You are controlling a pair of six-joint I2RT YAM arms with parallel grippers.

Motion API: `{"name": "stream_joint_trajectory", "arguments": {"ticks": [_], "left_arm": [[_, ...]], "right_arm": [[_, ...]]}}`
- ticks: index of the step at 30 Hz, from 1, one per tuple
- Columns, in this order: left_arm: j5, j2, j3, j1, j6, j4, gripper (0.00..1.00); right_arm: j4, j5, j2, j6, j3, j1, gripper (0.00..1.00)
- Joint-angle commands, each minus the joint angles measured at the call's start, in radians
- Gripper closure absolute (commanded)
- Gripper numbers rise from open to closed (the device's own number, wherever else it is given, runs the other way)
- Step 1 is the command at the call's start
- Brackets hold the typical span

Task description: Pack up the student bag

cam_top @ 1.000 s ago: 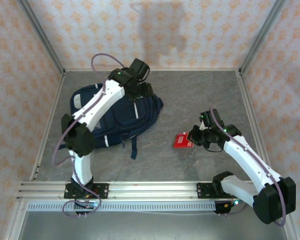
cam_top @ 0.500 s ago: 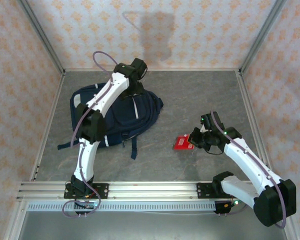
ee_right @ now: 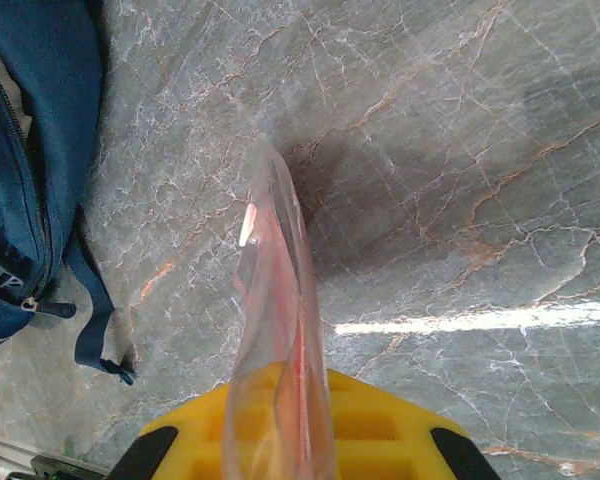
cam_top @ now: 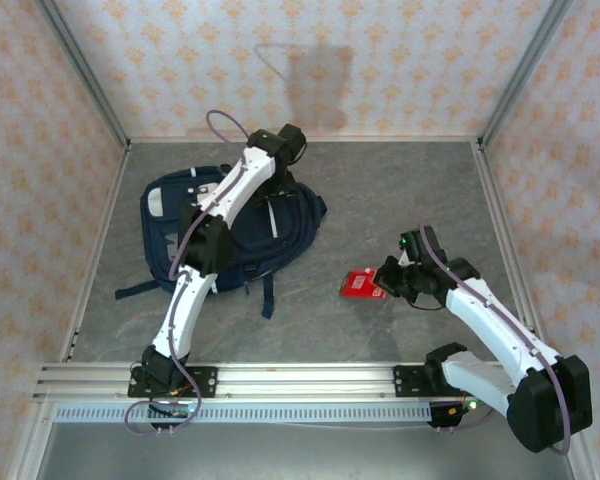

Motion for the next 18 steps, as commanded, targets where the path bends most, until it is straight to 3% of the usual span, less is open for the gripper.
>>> {"name": "stream_joint_trajectory", "arguments": {"ticks": [1,5,9,14,18], "left_arm": [[-0.077,0.051,0.068,-0.040,-0.030,-0.111,0.27],[-0.180,0.106,0.086,-0.071,-0.009,-0.175,0.31],[-0.151,0.149,0.078,-0.071,0.012,-0.194,0.40],[-0.122,0.124,0.076,-0.072,0.058,-0.165,0.87],[-0.073,0.046,0.076,-0.071,0.171,-0.113,1.00]], "right_arm": [[0.005,0.032,0.019,0.010,-0.036,-0.002,1.00],[0.019,0.032,0.020,0.018,-0.048,-0.002,1.00],[0.022,0.035,0.020,0.015,-0.051,-0.002,1.00],[-0.009,0.066,0.000,0.000,-0.028,-0.002,1.00],[-0.046,0.104,-0.032,-0.023,0.012,-0.002,1.00]]}}
